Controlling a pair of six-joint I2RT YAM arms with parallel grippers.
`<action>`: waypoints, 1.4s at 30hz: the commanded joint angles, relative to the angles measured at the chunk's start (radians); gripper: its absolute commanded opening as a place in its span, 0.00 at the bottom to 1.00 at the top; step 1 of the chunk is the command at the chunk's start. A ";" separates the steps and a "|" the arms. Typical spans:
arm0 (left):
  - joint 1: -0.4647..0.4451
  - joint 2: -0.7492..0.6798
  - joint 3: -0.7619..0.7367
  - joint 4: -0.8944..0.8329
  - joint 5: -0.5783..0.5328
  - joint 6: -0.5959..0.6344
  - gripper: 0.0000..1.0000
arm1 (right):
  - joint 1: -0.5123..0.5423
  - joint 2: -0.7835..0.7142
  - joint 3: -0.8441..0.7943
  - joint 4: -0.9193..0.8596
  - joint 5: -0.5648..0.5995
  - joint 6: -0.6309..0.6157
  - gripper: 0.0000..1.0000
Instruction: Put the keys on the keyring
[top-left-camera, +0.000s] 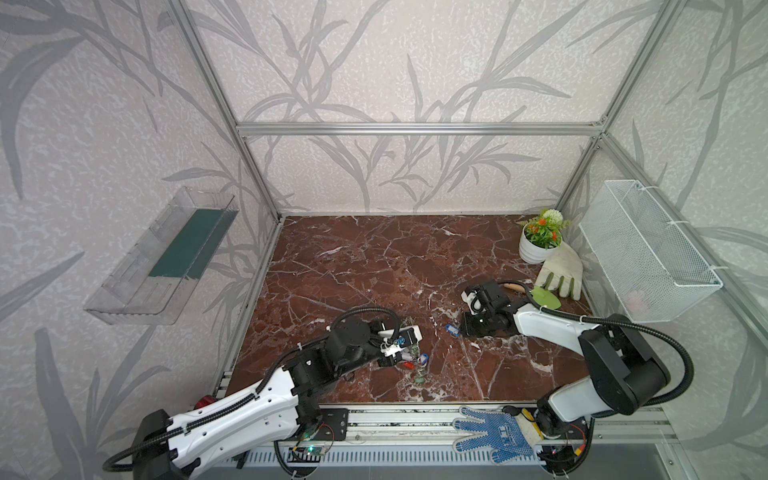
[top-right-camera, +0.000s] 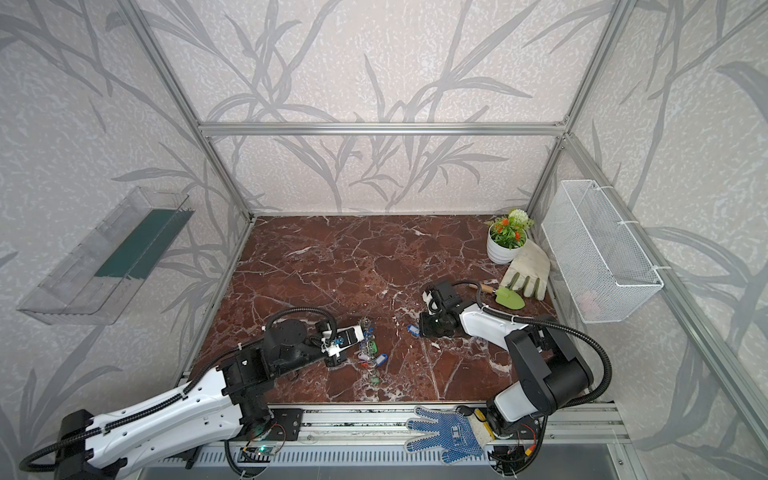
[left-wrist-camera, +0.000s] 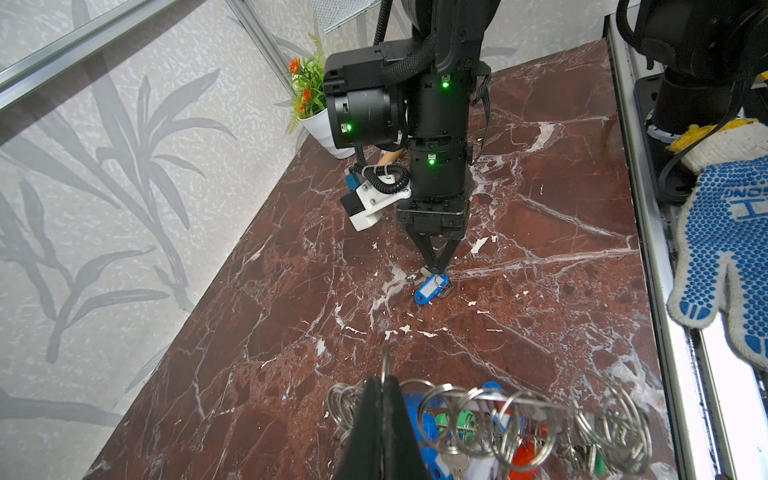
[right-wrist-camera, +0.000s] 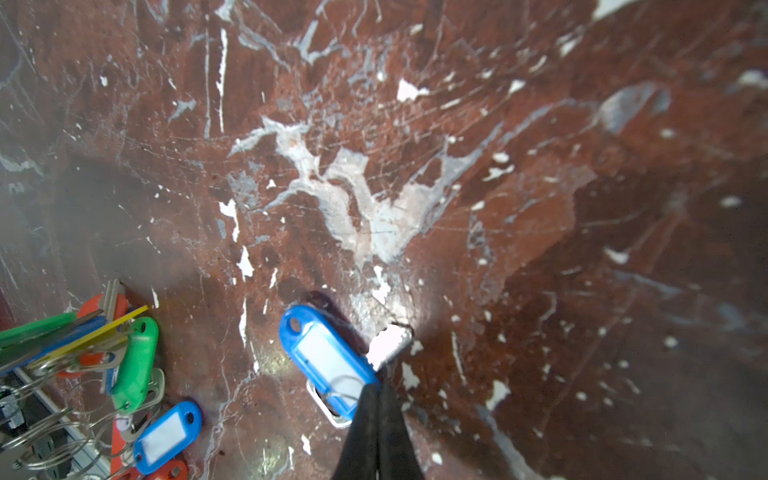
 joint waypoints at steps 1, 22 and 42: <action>-0.005 -0.007 0.019 0.044 0.008 -0.002 0.00 | -0.002 -0.014 0.024 -0.033 0.005 -0.017 0.00; -0.005 -0.003 0.020 0.043 0.014 -0.003 0.00 | -0.001 -0.077 0.015 -0.057 -0.002 -0.039 0.25; -0.005 -0.004 0.020 0.042 0.013 -0.003 0.00 | 0.032 0.041 0.021 -0.023 0.068 -0.041 0.17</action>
